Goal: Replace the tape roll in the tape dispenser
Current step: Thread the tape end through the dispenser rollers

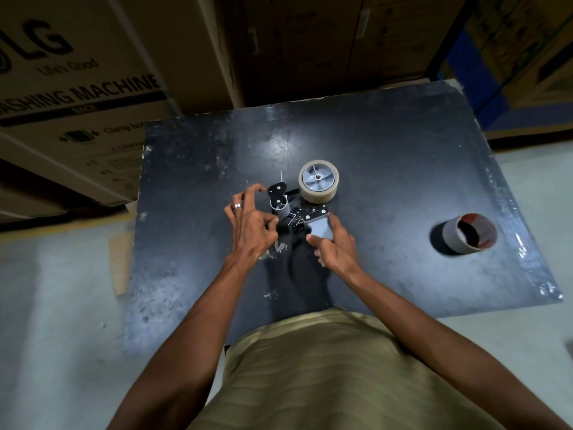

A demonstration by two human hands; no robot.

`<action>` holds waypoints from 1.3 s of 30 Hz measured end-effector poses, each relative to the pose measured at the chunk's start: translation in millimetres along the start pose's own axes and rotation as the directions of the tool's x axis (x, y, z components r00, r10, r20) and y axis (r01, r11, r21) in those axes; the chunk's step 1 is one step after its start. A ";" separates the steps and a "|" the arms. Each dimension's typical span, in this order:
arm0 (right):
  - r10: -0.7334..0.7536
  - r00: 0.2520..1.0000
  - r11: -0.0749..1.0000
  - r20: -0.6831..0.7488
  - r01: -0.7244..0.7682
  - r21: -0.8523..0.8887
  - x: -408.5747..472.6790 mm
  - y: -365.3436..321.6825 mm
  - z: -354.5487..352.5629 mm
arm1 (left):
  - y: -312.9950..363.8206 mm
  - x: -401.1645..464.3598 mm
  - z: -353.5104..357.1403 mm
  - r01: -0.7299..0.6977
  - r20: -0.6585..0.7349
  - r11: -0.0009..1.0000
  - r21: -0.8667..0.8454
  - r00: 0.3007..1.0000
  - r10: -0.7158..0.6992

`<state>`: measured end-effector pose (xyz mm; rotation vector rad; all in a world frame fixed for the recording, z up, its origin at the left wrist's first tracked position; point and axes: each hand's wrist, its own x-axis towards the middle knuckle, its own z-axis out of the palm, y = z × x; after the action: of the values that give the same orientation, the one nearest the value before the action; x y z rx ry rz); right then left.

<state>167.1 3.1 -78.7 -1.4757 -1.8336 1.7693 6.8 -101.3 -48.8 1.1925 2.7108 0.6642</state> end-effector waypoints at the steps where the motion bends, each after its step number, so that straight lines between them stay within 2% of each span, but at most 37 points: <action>1: 0.002 1.000 1.000 -0.001 -0.002 0.005 -0.8 -1.2 -0.5 | -1.3 -1.0 -0.3 0.003 -0.003 1.000 -0.001 1.000 -0.003; 18: -0.004 1.000 0.999 -0.004 0.004 0.048 -3.3 -3.4 -0.5 | -28.2 -15.3 4.3 0.056 -0.036 0.998 0.007 0.998 -0.055; 22: 0.020 1.000 0.999 -0.018 -0.019 0.035 -2.5 -3.8 1.6 | -32.9 -14.1 7.6 0.051 0.006 0.999 0.010 0.999 -0.051; 24: 0.015 0.999 0.999 -0.040 -0.016 -0.034 -2.2 -3.0 3.3 | -33.5 -12.3 6.2 0.081 0.047 0.996 -0.024 0.996 -0.080; 26: -0.030 0.998 0.975 -0.048 0.019 -0.221 -0.7 -2.8 2.9 | -34.4 -12.3 3.5 0.108 0.065 0.993 -0.038 0.992 -0.105; 28: -0.127 0.991 0.902 -0.049 0.095 -0.421 -4.8 -8.4 0.3 | -33.6 -14.8 1.5 0.110 0.071 0.994 -0.022 0.992 -0.108; 29: -0.226 0.972 0.840 -0.067 0.160 -0.519 -7.9 -13.8 -2.3 | -32.9 -15.8 0.8 0.107 0.071 0.994 -0.018 0.992 -0.106; 31: -0.483 0.875 0.660 -0.036 0.337 -0.672 -12.0 -26.8 -5.2 | -31.8 -16.4 0.0 0.105 0.067 0.994 -0.022 0.992 -0.103; 33: -0.640 0.763 0.484 0.089 0.489 -0.726 -5.5 -31.5 -3.5 | -30.2 -16.2 -1.2 0.101 0.056 0.995 -0.023 0.993 -0.100; 38: -0.640 0.661 0.230 0.392 0.651 -0.723 19.0 -39.4 8.4 | -32.0 -13.9 -2.5 0.076 0.049 0.997 -0.009 0.996 -0.075; 39: -0.630 0.653 0.219 0.420 0.668 -0.711 21.7 -40.3 8.9 | -32.9 -13.4 -2.4 0.072 0.051 0.997 -0.003 0.996 -0.072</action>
<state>130.1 21.9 -57.5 -0.4934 -2.9071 0.4394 -6.9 -131.4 -61.8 1.0891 2.6945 0.6227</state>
